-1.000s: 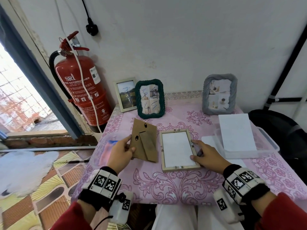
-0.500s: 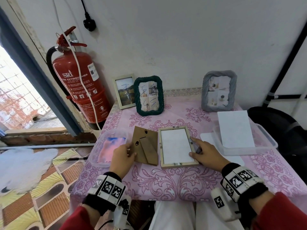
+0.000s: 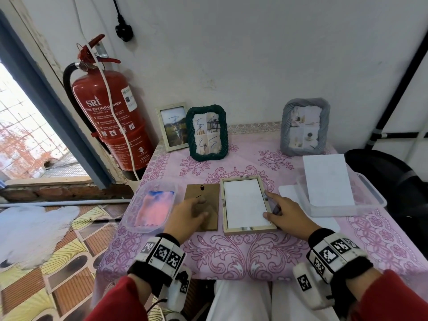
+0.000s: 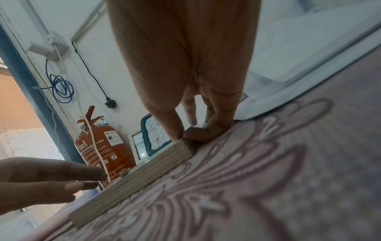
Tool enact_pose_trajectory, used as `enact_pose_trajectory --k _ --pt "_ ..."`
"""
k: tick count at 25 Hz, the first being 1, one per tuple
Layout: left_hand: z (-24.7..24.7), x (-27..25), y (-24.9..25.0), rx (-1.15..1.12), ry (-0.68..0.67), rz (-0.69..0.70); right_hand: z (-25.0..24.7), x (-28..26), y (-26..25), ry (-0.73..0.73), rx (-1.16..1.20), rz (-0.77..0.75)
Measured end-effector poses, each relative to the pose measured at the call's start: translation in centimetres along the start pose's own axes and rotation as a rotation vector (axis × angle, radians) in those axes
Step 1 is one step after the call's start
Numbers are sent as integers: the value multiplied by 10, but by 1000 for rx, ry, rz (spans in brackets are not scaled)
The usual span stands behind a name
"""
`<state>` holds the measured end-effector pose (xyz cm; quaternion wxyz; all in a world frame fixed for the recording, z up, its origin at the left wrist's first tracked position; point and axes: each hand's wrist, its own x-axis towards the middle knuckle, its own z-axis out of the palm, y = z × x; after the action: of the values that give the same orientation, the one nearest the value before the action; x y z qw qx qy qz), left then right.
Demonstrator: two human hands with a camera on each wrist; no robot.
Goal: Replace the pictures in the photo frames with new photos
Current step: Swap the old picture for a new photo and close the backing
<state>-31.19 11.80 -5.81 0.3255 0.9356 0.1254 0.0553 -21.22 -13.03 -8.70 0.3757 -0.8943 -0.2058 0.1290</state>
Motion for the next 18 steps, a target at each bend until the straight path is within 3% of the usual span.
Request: enact_pose_trajectory --k 6,18 --pt "9 20 -7 233 -380 -4 -1 -1 -1 -6 3 2" --pt "7 13 -11 237 -405 -16 0 -2 -1 -12 22 11"
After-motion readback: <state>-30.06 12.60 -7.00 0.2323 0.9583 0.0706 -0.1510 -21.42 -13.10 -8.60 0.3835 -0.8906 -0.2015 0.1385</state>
